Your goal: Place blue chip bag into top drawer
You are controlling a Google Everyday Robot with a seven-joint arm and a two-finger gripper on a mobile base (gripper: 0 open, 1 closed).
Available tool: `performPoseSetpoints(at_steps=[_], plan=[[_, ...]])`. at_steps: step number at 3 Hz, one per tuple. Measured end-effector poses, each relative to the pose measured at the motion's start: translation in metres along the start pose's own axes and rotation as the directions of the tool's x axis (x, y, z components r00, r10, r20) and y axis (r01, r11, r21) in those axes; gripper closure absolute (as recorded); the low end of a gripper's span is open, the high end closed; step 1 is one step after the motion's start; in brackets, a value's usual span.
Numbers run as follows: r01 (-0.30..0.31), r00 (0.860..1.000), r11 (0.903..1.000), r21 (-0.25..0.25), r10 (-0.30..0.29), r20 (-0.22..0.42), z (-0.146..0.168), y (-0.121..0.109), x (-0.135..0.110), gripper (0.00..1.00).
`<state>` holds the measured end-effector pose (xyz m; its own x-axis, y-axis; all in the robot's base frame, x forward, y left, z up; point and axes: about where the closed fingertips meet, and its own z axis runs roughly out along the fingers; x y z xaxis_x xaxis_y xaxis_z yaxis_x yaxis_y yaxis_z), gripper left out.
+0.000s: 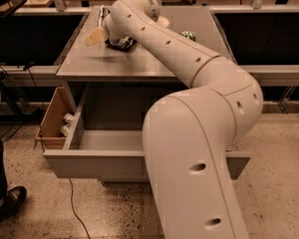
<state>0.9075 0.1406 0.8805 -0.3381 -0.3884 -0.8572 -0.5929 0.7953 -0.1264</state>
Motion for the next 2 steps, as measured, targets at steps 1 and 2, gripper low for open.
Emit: performPoseSetpoints(at_steps=[1, 2], plan=[[0.029, 1.000, 0.9987, 0.041, -0.029, -0.004, 0.022, -0.006, 0.001, 0.00], [0.049, 0.999, 0.9957, 0.078, -0.047, -0.023, 0.038, -0.017, 0.007, 0.16]])
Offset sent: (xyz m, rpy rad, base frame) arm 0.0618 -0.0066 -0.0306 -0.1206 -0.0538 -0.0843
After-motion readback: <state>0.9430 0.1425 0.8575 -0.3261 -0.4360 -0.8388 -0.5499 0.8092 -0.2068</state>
